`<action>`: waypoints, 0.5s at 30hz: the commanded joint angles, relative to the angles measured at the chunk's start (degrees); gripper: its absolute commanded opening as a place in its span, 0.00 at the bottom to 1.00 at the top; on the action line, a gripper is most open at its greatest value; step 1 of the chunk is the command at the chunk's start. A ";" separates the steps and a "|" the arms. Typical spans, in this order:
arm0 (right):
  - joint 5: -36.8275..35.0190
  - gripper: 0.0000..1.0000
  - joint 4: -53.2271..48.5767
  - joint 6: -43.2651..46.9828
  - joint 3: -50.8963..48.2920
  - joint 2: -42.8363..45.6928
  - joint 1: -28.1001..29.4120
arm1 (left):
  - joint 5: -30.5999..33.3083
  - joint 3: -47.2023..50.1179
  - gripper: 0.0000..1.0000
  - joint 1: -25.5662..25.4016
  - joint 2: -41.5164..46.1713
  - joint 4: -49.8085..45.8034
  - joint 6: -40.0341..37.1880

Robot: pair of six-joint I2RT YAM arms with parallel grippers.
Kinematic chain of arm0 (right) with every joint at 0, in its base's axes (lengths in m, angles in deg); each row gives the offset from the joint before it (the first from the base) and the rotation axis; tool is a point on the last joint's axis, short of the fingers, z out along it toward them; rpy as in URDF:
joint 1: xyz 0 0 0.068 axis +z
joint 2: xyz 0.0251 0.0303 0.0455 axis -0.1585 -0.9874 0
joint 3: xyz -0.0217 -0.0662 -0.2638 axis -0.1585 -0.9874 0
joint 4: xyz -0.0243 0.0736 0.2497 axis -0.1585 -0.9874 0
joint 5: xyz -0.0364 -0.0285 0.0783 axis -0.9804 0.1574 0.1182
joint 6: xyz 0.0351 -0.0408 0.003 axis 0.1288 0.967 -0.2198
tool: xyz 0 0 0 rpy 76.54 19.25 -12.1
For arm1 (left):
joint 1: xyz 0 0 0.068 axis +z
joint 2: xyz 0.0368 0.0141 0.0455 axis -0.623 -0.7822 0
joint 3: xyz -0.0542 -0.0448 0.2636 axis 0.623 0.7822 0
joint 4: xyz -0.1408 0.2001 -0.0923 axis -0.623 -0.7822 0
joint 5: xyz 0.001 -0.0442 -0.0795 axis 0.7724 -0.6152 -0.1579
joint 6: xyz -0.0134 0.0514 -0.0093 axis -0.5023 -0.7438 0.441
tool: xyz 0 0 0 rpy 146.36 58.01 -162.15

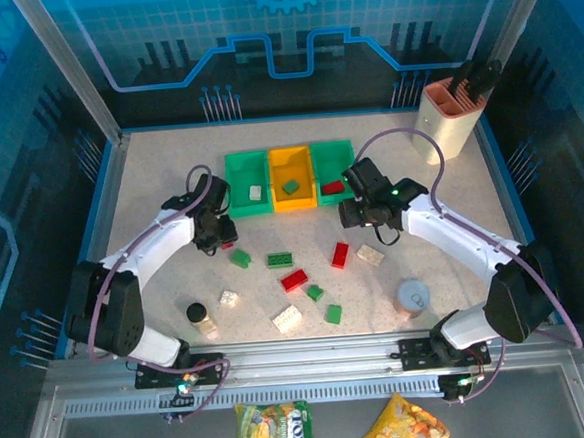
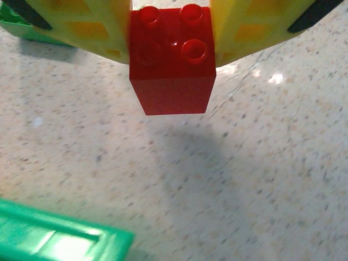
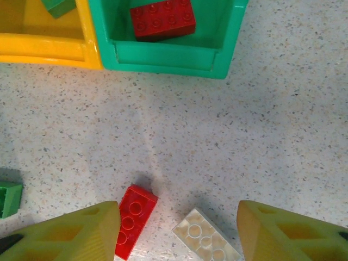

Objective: Sort the legos into containers by color
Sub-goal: Pick up the lego from the middle-left of the table.

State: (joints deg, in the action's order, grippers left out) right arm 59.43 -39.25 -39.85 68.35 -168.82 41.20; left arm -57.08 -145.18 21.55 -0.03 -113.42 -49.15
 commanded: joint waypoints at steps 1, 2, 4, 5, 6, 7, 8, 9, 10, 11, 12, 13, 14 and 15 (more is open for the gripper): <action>-2.53 0.59 -1.87 -1.46 -1.23 2.46 -0.84 | -1.91 -5.89 0.35 -1.81 -3.81 -1.83 -2.78; -3.08 0.59 -2.02 -1.60 -1.56 2.76 -0.80 | -1.99 -7.43 0.35 -2.42 -5.06 -2.10 -3.09; -3.89 0.59 -2.28 -1.97 -2.46 3.29 -1.11 | -2.24 -11.85 0.35 -3.91 -7.93 -2.66 -3.72; -4.14 0.59 -2.44 -2.11 -2.86 3.53 -1.21 | -2.49 -13.82 0.35 -4.48 -9.17 -2.83 -4.01; -4.49 0.59 -2.71 -2.28 -3.32 3.86 -1.39 | -2.64 -16.07 0.35 -5.26 -10.59 -3.10 -4.20; -4.84 0.59 -2.91 -2.52 -3.82 4.22 -1.57 | -2.88 -18.17 0.35 -5.97 -12.05 -3.30 -4.38; -5.09 0.59 -3.12 -2.65 -4.28 4.65 -1.71 | -3.12 -19.85 0.35 -6.52 -13.29 -3.47 -4.48; -5.46 0.59 -3.27 -2.89 -4.81 5.11 -1.87 | -3.38 -22.13 0.35 -7.24 -14.68 -3.73 -4.64; -5.65 0.59 -3.36 -3.05 -5.35 5.70 -2.08 | -3.63 -24.27 0.35 -7.86 -16.04 -3.91 -4.77; -5.92 0.59 -3.52 -3.23 -5.76 6.23 -2.30 | -3.94 -26.08 0.35 -8.41 -17.18 -4.01 -4.88; -6.23 0.59 -3.71 -3.35 -6.20 6.87 -2.53 | -4.10 -28.00 0.35 -9.06 -18.48 -4.13 -4.94; -6.46 0.59 -3.85 -3.45 -6.72 7.52 -2.76 | -4.30 -29.70 0.35 -9.78 -19.62 -3.75 -5.00; -6.68 0.59 -3.90 -3.54 -7.11 8.15 -3.02 | -4.46 -30.92 0.35 -10.33 -20.52 -3.22 -5.10; -6.96 0.59 -4.05 -3.56 -7.47 8.77 -3.38 | -4.72 -32.49 0.35 -10.96 -21.50 -2.67 -4.96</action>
State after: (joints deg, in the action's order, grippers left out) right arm 54.62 -41.57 -42.03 62.01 -162.72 38.92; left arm -59.92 -173.99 12.10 -19.48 -114.97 -52.93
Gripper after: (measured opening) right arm 0.589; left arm 0.352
